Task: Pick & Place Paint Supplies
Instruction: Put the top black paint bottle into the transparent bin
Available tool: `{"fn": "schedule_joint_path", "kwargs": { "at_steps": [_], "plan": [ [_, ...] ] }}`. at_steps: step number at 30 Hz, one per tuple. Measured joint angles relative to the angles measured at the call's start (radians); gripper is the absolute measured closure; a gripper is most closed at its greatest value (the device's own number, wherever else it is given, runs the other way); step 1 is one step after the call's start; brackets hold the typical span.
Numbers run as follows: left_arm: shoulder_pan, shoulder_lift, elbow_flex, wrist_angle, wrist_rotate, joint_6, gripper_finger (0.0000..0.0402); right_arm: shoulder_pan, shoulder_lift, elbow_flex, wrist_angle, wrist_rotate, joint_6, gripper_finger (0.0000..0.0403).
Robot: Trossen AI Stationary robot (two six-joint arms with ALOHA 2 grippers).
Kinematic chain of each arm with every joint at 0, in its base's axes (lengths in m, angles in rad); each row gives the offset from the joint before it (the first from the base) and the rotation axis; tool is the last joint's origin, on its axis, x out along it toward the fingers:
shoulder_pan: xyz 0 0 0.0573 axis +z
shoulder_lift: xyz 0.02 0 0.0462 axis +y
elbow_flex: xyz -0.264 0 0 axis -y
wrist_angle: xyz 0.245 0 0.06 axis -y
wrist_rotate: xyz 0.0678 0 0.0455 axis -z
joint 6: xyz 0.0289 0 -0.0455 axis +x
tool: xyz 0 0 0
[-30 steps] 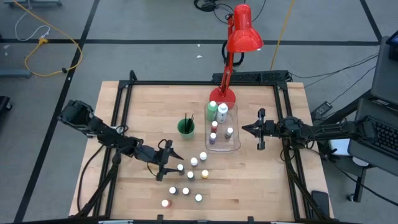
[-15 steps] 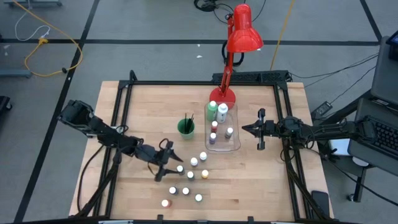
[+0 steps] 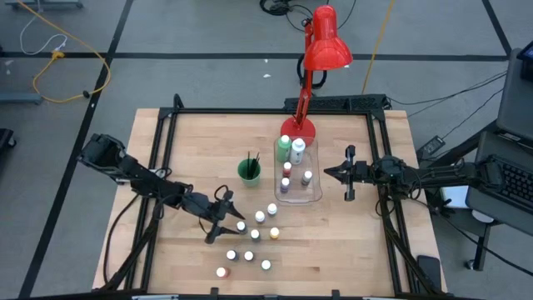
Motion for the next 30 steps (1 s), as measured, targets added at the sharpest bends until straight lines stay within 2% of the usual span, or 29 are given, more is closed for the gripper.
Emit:
{"fn": "schedule_joint_path", "kwargs": {
  "at_steps": [7, 13, 20, 23, 25, 30],
  "plan": [
    [0.001, 0.000, 0.031, -0.054, 0.001, 0.006, 0.0205, 0.000, 0.000, 0.000, 0.000, 0.000, 0.001, 0.0399],
    [0.009, 0.000, 0.033, -0.067, 0.003, 0.014, 0.0310, 0.000, 0.000, 0.000, 0.000, 0.000, 0.000, 0.0399],
    [0.057, -0.045, 0.058, -0.116, 0.036, 0.028, 0.0311, 0.000, 0.000, 0.000, 0.000, 0.000, 0.001, 0.0399],
    [0.069, -0.106, 0.146, -0.319, 0.032, 0.057, 0.0311, 0.000, 0.000, 0.000, -0.001, -0.002, 0.002, 0.0399],
    [0.061, -0.134, 0.237, -0.504, -0.010, 0.101, 0.0311, 0.000, 0.000, 0.000, -0.001, -0.002, 0.002, 0.0399],
    [0.059, -0.147, 0.534, -0.829, -0.077, 0.242, 0.0311, 0.000, 0.000, 0.000, 0.000, -0.002, 0.001, 0.0399]
  ]
}}
